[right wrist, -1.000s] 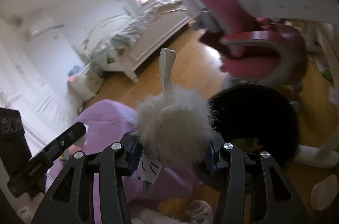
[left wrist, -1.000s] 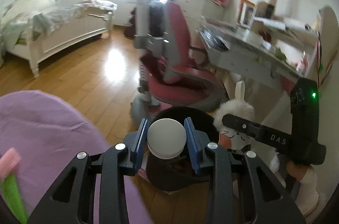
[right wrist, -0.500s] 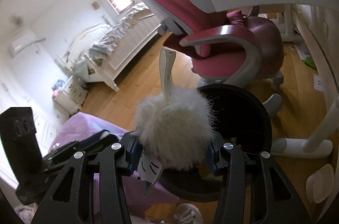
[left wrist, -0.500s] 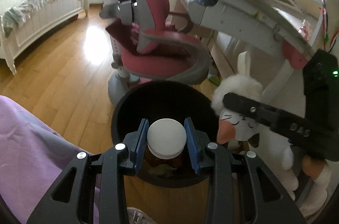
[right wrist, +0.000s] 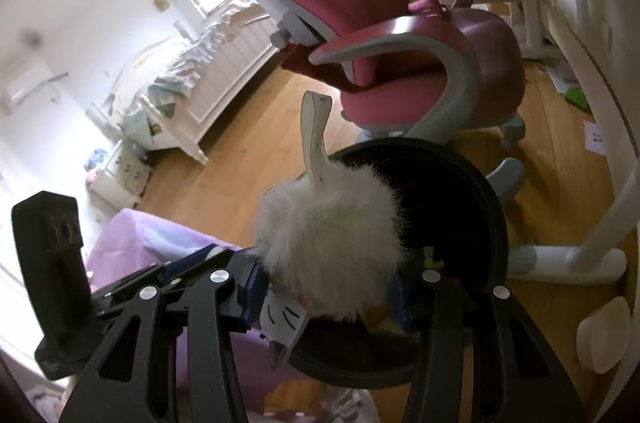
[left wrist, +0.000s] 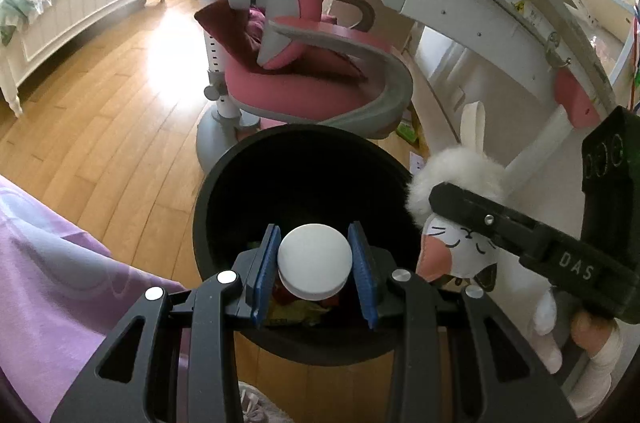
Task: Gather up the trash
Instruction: 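Carry the lid and toy over the black bin and open both tools to drop them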
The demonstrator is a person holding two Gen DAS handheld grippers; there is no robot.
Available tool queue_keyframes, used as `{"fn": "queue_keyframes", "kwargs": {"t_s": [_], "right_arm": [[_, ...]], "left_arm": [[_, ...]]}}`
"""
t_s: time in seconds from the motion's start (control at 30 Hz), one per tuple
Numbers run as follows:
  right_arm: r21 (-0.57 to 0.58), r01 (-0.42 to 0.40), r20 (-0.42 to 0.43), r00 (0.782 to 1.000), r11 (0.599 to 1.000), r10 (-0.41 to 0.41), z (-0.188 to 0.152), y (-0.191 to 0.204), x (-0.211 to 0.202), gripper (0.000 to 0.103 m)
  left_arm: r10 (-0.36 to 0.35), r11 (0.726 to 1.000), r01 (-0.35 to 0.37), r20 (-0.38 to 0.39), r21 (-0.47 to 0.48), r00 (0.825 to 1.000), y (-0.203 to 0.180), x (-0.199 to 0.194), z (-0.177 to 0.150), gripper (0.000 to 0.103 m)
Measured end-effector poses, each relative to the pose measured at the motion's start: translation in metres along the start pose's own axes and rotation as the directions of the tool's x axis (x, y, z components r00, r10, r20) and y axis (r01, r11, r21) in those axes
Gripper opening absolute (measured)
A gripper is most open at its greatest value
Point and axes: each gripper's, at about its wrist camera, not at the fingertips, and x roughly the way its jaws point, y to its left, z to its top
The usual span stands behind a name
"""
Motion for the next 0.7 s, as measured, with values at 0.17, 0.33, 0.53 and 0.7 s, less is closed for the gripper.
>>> {"fn": "queue_keyframes", "kwargs": {"t_s": [0.17,0.33,0.53,0.7], "right_arm": [[0.016,0.005,-0.016,1.0,1.0,-0.004,-0.002,-0.004,0.007,0.049],[0.024,0.018,-0.043,0.999,1.0,-0.017,-0.001,-0.007,0.011,0.06],[0.027,0.032,-0.017,0.999,0.999,-0.032,0.0,-0.005,0.005,0.085],[0.03,0.016,-0.018,1.0,0.999,-0.015,0.0,0.0,0.003,0.085]], "left_arm": [[0.011,1.0,-0.011,-0.016,0.004,1.0,-0.001,0.007,0.001,0.037],[0.081,0.997,-0.081,-0.029,0.017,0.996,-0.004,0.009,0.002,0.086],[0.1,0.995,-0.101,0.064,0.018,0.993,-0.009,-0.023,0.001,0.091],[0.106,0.994,-0.104,0.114,-0.021,0.988,-0.004,-0.054,-0.001,0.092]]}}
